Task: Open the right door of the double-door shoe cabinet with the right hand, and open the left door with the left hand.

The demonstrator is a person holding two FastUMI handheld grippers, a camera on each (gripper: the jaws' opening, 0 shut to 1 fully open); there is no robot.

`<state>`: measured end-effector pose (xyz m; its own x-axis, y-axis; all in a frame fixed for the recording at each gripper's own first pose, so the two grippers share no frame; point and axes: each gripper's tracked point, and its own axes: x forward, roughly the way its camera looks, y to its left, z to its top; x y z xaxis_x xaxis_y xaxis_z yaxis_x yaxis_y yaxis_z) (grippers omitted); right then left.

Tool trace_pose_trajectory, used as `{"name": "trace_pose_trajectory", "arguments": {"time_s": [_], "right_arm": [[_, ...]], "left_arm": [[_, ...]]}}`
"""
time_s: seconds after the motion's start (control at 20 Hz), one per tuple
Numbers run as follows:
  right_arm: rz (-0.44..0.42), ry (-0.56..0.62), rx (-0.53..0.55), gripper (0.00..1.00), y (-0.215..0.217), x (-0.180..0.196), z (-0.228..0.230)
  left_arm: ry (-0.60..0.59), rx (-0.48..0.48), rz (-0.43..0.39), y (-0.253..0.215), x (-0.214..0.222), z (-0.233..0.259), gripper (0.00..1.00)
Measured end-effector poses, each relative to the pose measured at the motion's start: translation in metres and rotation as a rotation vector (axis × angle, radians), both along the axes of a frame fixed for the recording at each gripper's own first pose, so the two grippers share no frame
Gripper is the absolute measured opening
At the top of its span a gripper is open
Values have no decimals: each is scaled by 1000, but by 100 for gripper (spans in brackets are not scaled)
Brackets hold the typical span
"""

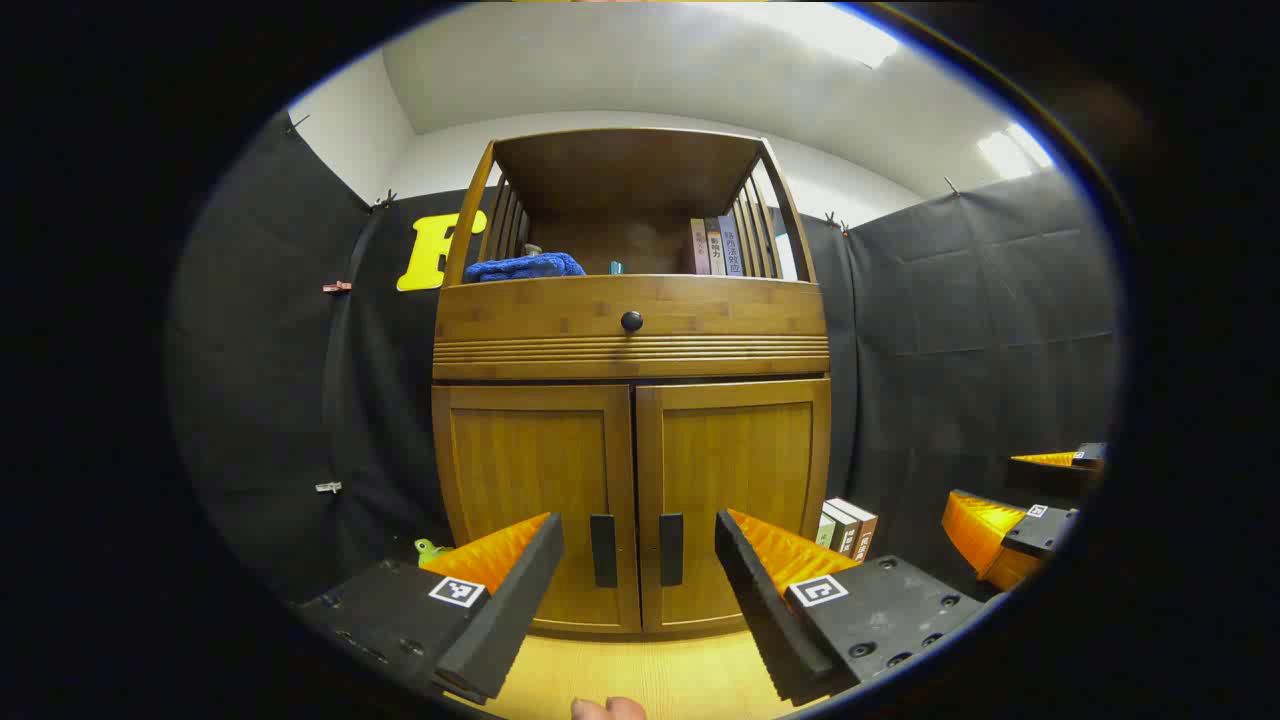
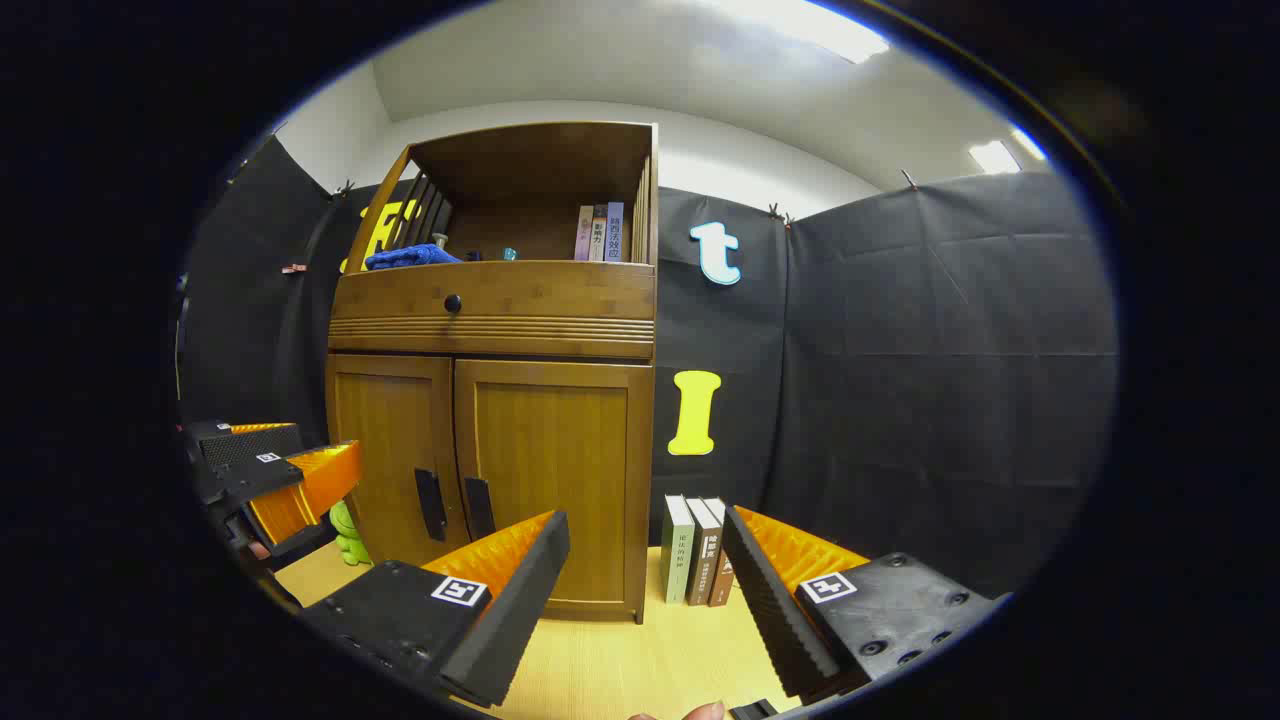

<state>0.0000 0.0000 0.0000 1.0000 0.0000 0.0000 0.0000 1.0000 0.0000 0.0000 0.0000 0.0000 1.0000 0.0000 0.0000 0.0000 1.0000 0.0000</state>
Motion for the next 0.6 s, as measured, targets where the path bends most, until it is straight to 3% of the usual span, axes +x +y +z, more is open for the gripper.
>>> {"name": "trace_pose_trajectory", "arguments": {"time_s": [0.6], "right_arm": [[-4, 1, -17, 97, 2, 0, 2]], "left_arm": [[-2, -5, -6, 11, 4, 5, 92]]}}
